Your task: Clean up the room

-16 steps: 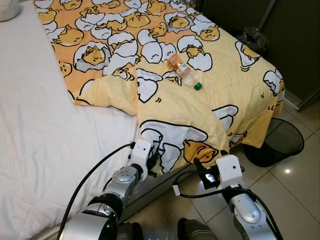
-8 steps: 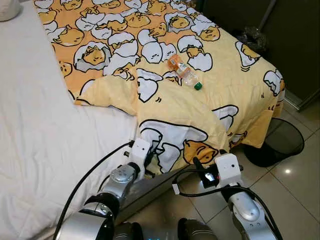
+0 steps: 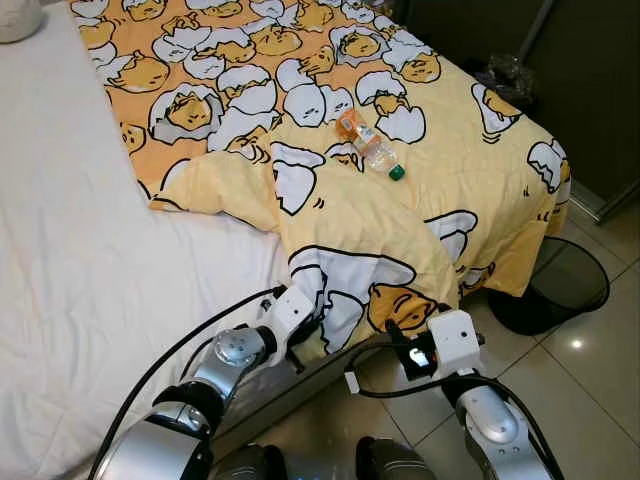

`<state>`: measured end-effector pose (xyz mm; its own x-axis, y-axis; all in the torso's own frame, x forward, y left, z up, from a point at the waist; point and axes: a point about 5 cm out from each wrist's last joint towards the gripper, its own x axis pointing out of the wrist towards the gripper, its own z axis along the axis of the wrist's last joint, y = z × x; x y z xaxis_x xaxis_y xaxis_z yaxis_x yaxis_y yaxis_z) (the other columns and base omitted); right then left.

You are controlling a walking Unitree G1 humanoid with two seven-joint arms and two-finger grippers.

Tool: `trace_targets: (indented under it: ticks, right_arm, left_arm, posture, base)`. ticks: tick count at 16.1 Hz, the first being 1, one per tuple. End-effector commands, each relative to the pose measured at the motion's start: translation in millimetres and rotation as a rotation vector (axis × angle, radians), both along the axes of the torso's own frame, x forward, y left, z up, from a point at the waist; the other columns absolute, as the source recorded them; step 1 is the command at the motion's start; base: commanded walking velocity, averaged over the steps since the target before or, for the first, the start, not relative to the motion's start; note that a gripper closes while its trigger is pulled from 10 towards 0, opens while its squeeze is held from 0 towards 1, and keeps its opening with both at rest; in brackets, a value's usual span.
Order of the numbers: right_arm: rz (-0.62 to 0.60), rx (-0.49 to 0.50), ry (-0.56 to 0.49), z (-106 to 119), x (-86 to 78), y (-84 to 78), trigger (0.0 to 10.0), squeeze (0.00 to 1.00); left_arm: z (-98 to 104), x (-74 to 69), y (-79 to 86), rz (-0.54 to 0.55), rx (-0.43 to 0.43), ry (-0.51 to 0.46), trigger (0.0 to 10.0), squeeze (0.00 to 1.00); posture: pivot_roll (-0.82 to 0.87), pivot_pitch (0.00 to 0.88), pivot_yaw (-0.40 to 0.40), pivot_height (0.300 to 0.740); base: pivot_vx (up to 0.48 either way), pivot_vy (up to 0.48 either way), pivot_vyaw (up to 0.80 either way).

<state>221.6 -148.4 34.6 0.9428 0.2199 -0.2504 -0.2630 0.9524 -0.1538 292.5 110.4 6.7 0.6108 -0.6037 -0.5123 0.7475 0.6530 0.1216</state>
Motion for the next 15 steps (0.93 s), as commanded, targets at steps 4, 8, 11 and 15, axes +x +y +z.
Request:
trace_targets:
  ticks: [4,8,11,15]
  right_arm:
    - [0.008,-0.001,0.006,-1.5,-0.7,-0.7,10.0,0.0]
    - [0.014,-0.007,0.008,-2.0,0.5,-2.4,10.0,0.0]
    - [0.021,-0.007,0.009,-1.9,0.2,-1.7,10.0,0.0]
    - [0.026,-0.009,0.013,-2.5,0.1,-2.4,10.0,0.0]
  left_arm:
    - [-3.8,-5.5,0.1,0.005,-0.029,0.009,10.0,0.0]
    - [0.1,-2.5,1.5,0.054,-0.083,-0.009,10.0,0.0]
    - [-3.8,-7.2,2.4,0.042,-0.078,0.0,10.0,0.0]
    - [-8.0,-11.7,1.1,0.034,-0.076,0.018,10.0,0.0]
  posture:
    - [-0.21,0.131,0.016,0.731]
    - [-0.2,0.128,0.009,0.731]
    - [-0.2,0.129,0.008,0.731]
    - [-0.2,0.128,0.005,0.731]
  base:
    - [0.0,0.0,0.0]
    - [0.0,0.0,0.0]
    - [-0.269,0.0,0.0]
    - [-0.293,0.0,0.0]
